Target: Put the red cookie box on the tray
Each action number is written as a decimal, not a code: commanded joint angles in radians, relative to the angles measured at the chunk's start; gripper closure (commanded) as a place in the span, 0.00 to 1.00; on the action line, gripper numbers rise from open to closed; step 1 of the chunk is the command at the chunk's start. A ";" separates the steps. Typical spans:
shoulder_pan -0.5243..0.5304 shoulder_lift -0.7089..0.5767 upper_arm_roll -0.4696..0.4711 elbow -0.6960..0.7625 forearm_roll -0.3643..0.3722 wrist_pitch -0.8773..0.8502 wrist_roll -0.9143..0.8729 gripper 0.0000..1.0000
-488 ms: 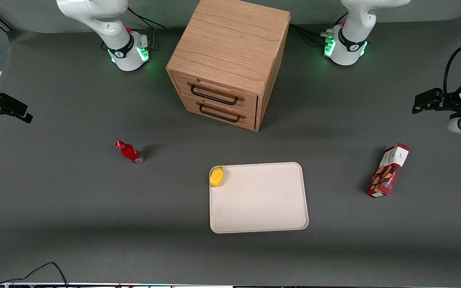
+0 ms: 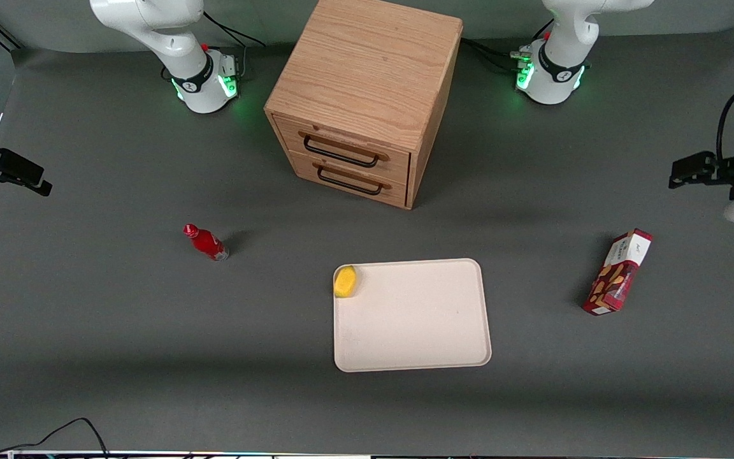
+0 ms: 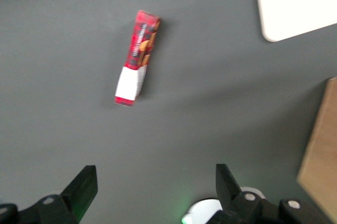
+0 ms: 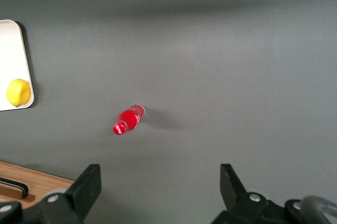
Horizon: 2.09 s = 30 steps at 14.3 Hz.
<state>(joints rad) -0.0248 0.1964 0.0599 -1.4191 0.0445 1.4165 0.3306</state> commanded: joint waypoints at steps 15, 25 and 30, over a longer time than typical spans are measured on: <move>0.003 0.245 0.061 -0.442 -0.115 0.838 0.317 1.00; -0.009 0.224 -0.229 0.157 -0.113 0.081 -0.477 1.00; -0.030 0.415 -0.440 0.076 0.051 0.492 -0.804 1.00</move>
<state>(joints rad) -0.0567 0.5112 -0.3366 -1.3240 0.0129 1.7697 -0.3891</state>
